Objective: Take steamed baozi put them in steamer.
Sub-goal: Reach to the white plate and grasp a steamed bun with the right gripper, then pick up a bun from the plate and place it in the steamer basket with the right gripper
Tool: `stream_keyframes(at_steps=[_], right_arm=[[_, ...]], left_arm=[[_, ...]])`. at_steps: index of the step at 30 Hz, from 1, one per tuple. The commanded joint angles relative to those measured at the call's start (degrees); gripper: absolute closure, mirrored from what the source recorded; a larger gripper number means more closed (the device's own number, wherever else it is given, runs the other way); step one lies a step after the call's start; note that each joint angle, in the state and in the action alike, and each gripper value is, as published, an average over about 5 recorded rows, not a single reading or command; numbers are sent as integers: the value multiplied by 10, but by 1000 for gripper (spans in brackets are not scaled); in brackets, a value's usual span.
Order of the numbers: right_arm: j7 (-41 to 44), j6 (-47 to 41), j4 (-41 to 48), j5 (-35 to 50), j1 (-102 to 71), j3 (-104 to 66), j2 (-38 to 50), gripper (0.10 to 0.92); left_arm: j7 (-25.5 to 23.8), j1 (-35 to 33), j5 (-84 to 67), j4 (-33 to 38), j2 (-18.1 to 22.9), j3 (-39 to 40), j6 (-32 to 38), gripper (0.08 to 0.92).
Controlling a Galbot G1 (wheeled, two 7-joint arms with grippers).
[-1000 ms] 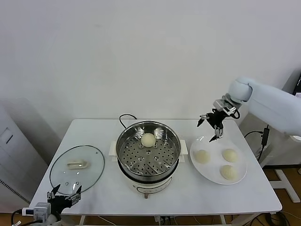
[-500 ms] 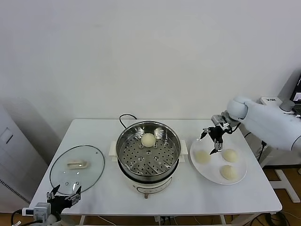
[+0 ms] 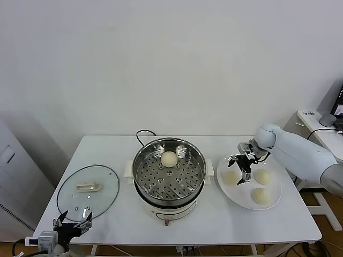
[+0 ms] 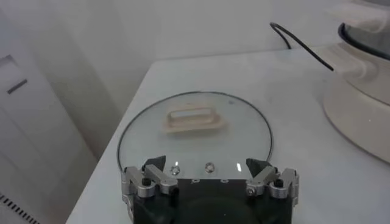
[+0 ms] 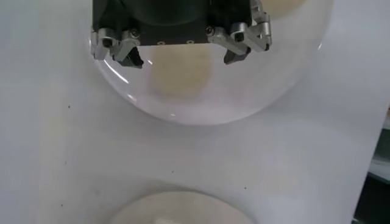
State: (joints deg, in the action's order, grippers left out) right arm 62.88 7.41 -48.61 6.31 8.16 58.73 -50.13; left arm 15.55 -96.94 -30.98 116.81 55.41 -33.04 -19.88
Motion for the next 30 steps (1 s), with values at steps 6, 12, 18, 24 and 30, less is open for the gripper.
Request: stream_keyframes(at_steps=[6,12,18,24,30], right_arm=[[-18,0,42,-29,-44,-58,-21,315],[-21,0,50,-28,-49,-68,-30,464],[-11,0,37,-18,-35,-56,-24,547],[8,-29,-54,68,63,44,18,550],[16,-94,-186,216,249,196,72,550]], left_arm=[[0,-3,1,1,1,1,1,177],[0,-5,1,2,2,2,1,177],[1,-7,1,5,4,0,-2,177],[5,-7,5,9,10,-1,-7,177],[6,-8,7,11,10,-2,-8,177]])
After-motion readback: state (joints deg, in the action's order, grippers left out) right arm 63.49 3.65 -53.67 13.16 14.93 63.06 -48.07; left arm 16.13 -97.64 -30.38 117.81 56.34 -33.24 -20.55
